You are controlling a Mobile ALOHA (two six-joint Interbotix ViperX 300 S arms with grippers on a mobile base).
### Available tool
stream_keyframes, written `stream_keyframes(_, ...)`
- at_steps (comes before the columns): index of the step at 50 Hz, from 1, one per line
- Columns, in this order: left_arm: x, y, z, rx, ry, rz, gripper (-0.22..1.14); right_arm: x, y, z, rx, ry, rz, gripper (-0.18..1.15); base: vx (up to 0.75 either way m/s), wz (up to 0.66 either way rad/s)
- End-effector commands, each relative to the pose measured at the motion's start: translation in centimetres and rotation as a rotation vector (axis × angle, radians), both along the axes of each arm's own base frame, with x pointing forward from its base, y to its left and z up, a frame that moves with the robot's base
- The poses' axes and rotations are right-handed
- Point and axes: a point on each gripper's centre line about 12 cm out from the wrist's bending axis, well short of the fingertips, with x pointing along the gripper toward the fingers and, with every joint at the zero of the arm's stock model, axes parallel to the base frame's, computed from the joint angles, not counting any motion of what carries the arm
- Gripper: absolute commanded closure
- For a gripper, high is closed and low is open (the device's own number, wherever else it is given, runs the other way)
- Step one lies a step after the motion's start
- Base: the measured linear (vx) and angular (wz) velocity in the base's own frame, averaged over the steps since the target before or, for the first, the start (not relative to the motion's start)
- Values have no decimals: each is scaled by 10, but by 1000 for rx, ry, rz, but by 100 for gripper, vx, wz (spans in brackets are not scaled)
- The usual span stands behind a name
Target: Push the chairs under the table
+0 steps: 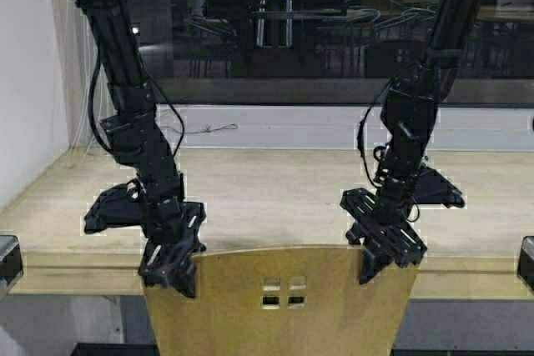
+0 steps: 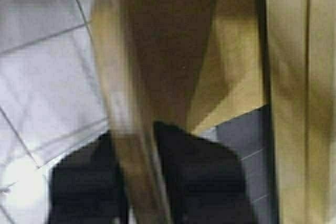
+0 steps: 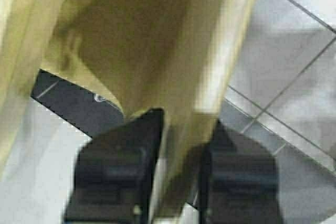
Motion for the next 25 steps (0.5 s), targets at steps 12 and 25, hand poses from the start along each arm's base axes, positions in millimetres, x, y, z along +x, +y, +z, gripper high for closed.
stream_keyframes(12,16,-1,41,-10,-78,-30,11,1,12,12,-22,-21,164,4,-1,0)
stream_keyframes(25,9,-5,66,-70,-49,-25,11,4,7,42,-3,-45,141,4,-1,0)
